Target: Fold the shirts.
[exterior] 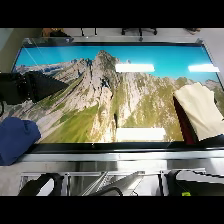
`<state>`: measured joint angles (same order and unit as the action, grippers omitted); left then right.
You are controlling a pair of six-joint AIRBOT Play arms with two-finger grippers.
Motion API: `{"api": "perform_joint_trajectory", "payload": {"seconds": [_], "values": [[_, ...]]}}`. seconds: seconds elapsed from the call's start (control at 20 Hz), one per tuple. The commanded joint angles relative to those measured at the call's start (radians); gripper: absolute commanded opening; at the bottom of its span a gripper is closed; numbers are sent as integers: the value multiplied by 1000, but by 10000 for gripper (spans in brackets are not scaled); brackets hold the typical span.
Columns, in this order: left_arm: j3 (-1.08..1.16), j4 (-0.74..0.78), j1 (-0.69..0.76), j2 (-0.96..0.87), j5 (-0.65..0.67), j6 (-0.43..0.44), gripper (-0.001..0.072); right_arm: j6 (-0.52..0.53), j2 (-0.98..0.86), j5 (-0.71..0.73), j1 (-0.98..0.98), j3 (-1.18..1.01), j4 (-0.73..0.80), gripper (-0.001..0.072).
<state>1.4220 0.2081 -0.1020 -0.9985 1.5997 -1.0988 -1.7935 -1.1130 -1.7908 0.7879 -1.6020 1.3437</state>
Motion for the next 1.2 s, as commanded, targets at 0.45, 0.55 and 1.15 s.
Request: {"api": "perform_joint_trajectory", "payload": {"seconds": [0.45,0.55,1.15], "values": [[-485,418,356,352,-298,-165,15,201,394,498,-830,573,-369,23],[-630,422,460,428,-383,-204,15,201,457,586,-943,720,-372,23],[-765,421,575,565,-516,-262,16,201,456,595,-983,760,-380,23]]}}
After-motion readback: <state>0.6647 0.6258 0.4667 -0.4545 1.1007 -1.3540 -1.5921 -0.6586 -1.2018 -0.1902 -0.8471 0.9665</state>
